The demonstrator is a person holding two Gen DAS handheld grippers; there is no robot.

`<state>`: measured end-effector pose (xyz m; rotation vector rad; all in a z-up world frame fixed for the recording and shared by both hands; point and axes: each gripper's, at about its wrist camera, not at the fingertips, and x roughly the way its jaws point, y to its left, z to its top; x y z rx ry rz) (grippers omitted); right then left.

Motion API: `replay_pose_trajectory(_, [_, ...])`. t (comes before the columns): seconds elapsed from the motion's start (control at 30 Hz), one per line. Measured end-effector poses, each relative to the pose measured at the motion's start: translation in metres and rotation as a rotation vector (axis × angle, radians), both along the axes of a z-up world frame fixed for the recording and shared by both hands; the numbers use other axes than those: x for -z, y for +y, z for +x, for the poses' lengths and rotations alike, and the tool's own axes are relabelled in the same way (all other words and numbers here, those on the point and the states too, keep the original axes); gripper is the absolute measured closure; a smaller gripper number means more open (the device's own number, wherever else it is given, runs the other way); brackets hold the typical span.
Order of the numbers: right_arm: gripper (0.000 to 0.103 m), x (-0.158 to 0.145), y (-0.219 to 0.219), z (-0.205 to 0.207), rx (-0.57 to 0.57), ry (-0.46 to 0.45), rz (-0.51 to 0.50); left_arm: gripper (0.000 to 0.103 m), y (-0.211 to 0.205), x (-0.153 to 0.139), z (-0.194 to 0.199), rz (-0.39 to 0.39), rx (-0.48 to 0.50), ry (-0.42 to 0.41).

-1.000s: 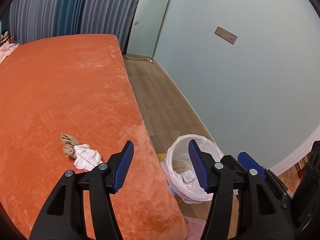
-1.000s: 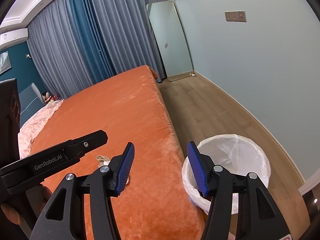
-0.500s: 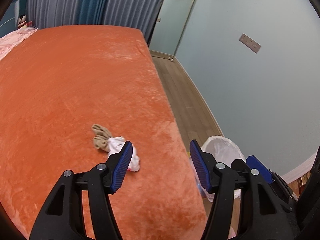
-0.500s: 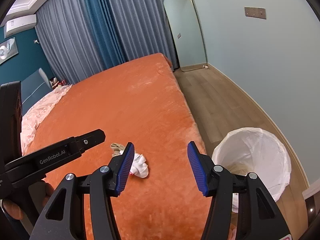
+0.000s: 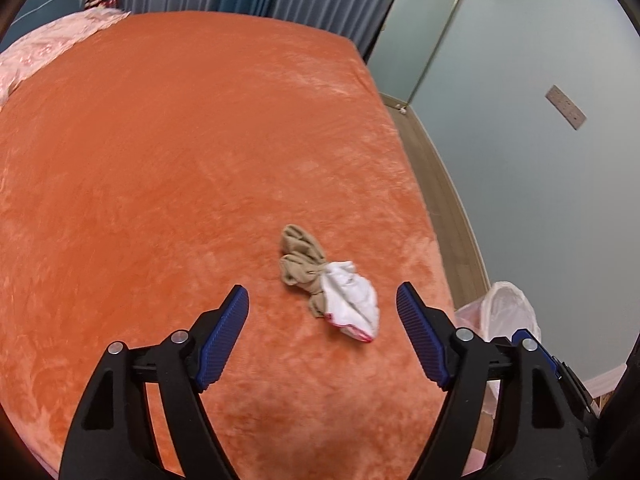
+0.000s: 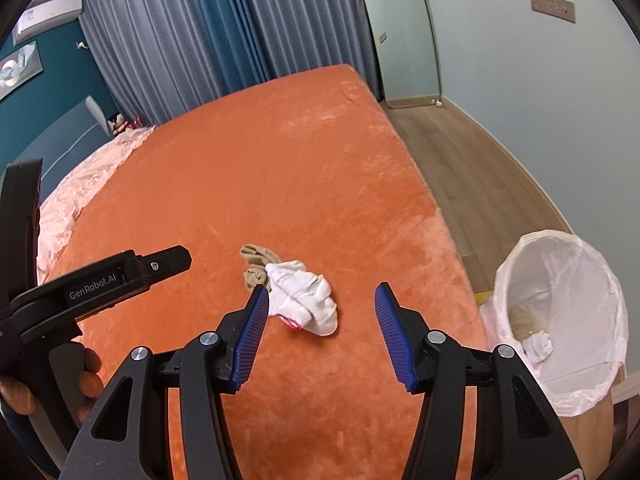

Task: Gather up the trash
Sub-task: 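Move both tools back over the tan and white socks on the bed, then grasp the tan sock with the left tool while the right tool grasps the white sock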

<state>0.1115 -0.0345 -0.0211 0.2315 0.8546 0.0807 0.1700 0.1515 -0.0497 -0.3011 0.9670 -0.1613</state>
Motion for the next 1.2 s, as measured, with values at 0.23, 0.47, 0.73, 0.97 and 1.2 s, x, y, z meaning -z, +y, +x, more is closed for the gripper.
replay_pose_trajectory(0.23, [0.049,0.040,0.017,0.029,-0.026,0.074,-0.006,0.031,0.016,0.037,0.025,0.005,-0.034,0.068])
replay_pose_trajectory(0.47, [0.049,0.077,0.026,0.055,-0.037,0.137,0.004,0.031,0.009,0.065,0.058,-0.009,-0.042,0.122])
replay_pose_trajectory(0.73, [0.049,0.109,0.026,0.082,-0.030,0.183,0.040,0.031,-0.010,0.096,0.098,-0.019,-0.021,0.166])
replay_pose_trajectory(0.97, [0.070,0.139,0.025,0.094,-0.037,0.232,0.071,0.050,-0.021,0.126,0.114,-0.040,0.012,0.220])
replay_pose_trajectory(1.2, [0.088,0.143,0.026,0.092,-0.048,0.232,0.077,0.080,-0.028,0.126,0.114,-0.070,0.048,0.202])
